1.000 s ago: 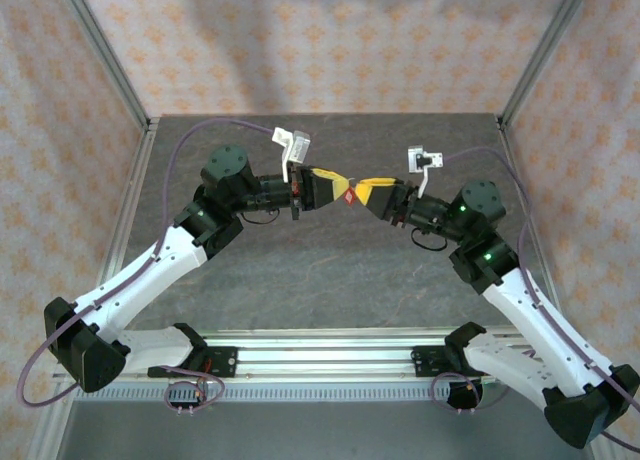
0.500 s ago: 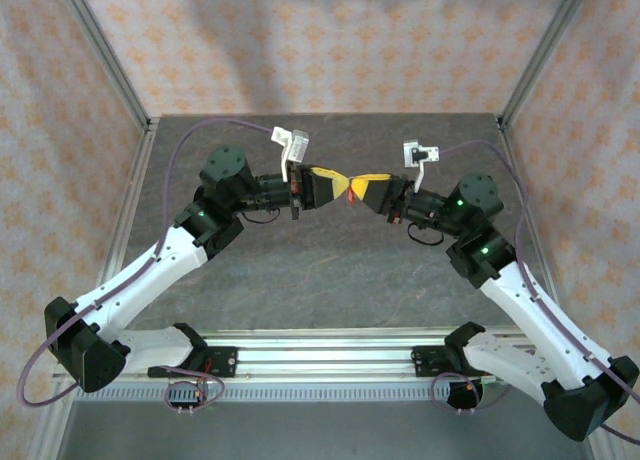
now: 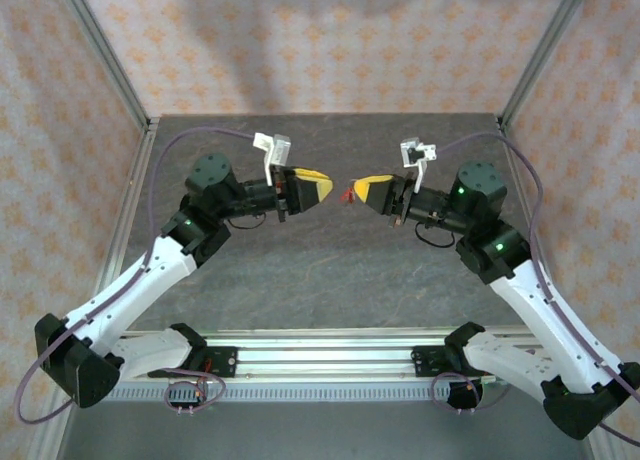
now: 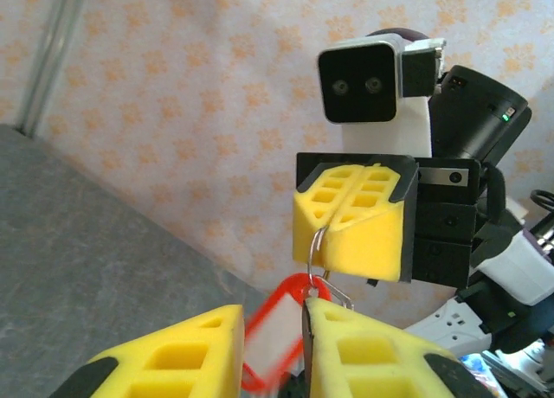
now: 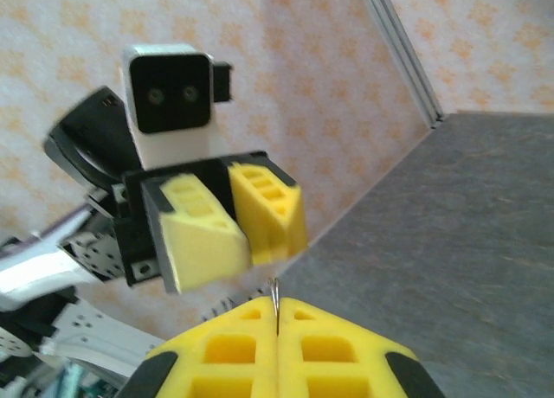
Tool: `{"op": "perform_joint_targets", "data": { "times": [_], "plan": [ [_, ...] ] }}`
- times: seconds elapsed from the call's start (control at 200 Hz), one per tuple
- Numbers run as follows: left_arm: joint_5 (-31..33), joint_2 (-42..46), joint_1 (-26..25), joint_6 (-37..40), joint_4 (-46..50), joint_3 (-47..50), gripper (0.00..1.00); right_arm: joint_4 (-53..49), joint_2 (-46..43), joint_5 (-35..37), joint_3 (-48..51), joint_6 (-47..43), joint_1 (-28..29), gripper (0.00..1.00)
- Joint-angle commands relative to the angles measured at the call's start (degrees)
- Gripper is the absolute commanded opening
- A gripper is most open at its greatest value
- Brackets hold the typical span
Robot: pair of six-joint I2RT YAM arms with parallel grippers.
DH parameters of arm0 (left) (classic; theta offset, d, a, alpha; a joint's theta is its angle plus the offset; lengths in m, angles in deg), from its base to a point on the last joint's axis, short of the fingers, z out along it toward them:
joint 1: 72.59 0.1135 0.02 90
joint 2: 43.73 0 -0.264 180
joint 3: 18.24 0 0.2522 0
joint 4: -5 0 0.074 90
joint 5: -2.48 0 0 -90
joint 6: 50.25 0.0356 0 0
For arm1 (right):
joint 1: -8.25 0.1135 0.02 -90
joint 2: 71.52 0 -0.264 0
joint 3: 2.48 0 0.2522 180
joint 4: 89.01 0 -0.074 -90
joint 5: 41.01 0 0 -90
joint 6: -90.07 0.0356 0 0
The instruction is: Remove the keys from the keyring
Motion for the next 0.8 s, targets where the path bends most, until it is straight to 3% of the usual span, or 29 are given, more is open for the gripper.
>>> {"op": "perform_joint_targets", "data": {
  "times": [0.0, 0.315, 0.491, 0.796],
  "plan": [
    [-0.2, 3.3, 0.8, 2.4, 3.9, 0.4, 0.28, -13.0, 1.9, 1.1, -4.7, -9.8, 0.1, 0.00],
    [-6.7, 1.5, 0.9, 4.1, 9.2, 0.1, 0.36, -29.3, 9.9, -6.5, -14.9, -20.2, 0.2, 0.01],
    [-8.3, -0.2, 0.0, 5.1, 10.4, -0.5, 0.44, -30.7, 11.2, -9.5, -15.9, -21.2, 0.2, 0.02],
    [-10.2, -3.5, -2.5, 7.8, 14.3, -3.7, 0.43, -30.7, 11.6, -12.1, -16.0, -21.7, 0.3, 0.03]
  ]
}}
